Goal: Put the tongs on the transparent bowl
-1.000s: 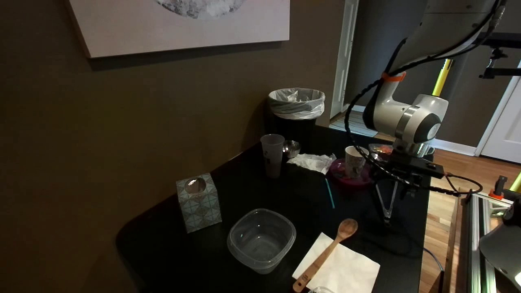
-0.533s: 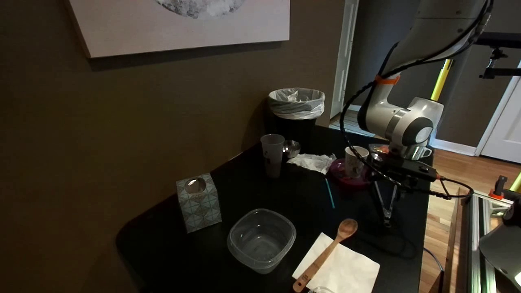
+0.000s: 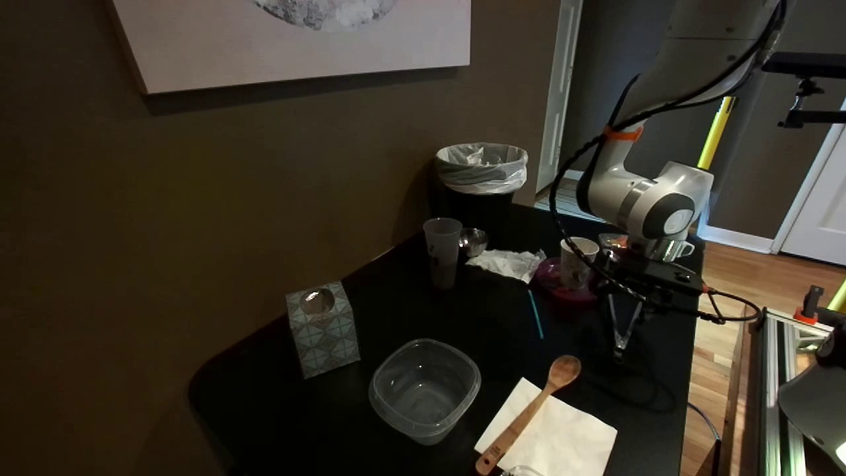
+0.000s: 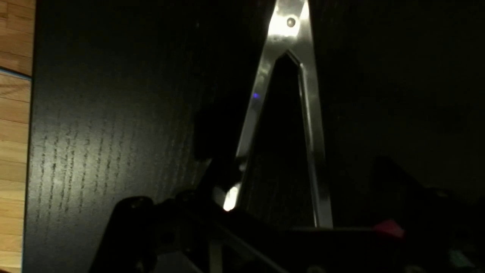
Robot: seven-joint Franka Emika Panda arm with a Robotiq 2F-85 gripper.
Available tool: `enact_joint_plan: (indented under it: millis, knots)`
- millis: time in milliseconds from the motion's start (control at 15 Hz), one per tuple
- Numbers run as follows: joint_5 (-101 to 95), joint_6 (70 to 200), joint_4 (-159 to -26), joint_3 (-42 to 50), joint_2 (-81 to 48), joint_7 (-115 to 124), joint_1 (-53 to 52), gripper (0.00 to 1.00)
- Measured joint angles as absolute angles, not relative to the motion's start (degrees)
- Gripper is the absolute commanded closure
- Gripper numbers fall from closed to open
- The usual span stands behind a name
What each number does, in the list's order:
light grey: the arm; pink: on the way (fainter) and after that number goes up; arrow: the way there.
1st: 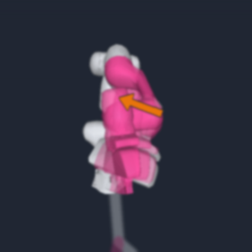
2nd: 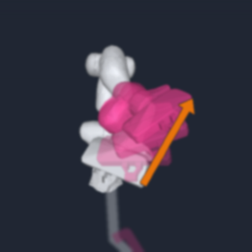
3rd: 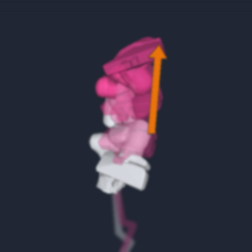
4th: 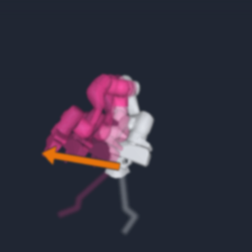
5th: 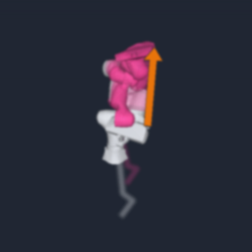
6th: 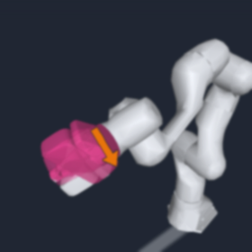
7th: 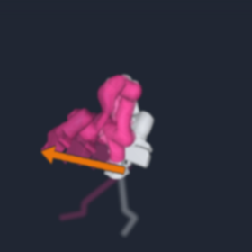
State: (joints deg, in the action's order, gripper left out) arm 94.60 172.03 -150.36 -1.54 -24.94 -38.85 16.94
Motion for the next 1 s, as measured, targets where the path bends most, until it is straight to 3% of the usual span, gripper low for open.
enact_joint_plan:
  millis: [267, 600, 867, 1000]
  knots:
    - [94.86, 172.04, -149.23, -0.86, -26.24, -39.85, 16.98, 0.56]
    - [95.15, 172.04, -147.97, -0.34, -26.5, -40.17, 17.0, 0.89]
    - [95.31, 172.04, -147.17, 0.1, -26.42, -40.6, 17.04, 1.0]
    - [95.48, 172.03, -146.73, 0.39, -26.25, -40.61, 17.24, 0.97]
